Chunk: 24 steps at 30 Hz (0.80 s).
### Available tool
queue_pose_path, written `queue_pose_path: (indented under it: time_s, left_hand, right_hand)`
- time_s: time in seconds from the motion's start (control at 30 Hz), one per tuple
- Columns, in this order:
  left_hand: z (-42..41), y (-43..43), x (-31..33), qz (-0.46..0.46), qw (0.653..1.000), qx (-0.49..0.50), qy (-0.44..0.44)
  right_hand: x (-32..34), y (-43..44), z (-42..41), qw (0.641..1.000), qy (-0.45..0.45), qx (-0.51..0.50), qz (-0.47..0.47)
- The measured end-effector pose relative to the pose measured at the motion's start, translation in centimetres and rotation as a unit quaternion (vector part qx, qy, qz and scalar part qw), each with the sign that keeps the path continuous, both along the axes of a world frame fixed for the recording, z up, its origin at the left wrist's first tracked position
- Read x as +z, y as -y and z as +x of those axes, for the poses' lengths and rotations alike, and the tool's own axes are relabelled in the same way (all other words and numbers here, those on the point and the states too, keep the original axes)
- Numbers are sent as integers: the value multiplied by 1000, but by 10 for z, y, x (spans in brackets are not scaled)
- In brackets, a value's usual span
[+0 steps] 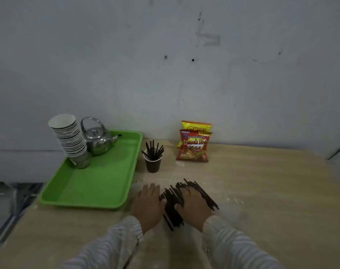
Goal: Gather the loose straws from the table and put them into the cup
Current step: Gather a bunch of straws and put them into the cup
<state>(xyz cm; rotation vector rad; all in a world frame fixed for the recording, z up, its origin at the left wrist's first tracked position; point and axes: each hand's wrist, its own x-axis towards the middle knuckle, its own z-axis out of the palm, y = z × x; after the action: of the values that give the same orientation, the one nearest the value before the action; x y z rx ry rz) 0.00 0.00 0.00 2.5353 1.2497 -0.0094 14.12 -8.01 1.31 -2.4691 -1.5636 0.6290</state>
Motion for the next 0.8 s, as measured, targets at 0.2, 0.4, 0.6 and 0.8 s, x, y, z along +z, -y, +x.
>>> queue_pose_path:
  time_s: [0.2, 0.4, 0.6, 0.8]
  left_hand:
    - [-9, 2, -30, -2, 1000, 23, 5]
    - [-16, -1, -45, 0, 999, 42, 11]
    - [-20, -4, -50, -4, 999, 38, 21]
    - [-21, -5, -55, -5, 999, 26, 23]
  right_hand:
    - [-30, 6, -19, 999, 30, -4, -14]
    - [-49, 7, -35, 998, 47, -6, -36]
    - [-55, 2, -33, 999, 36, -21, -7]
    - [-55, -3, -33, 999, 32, -35, -10]
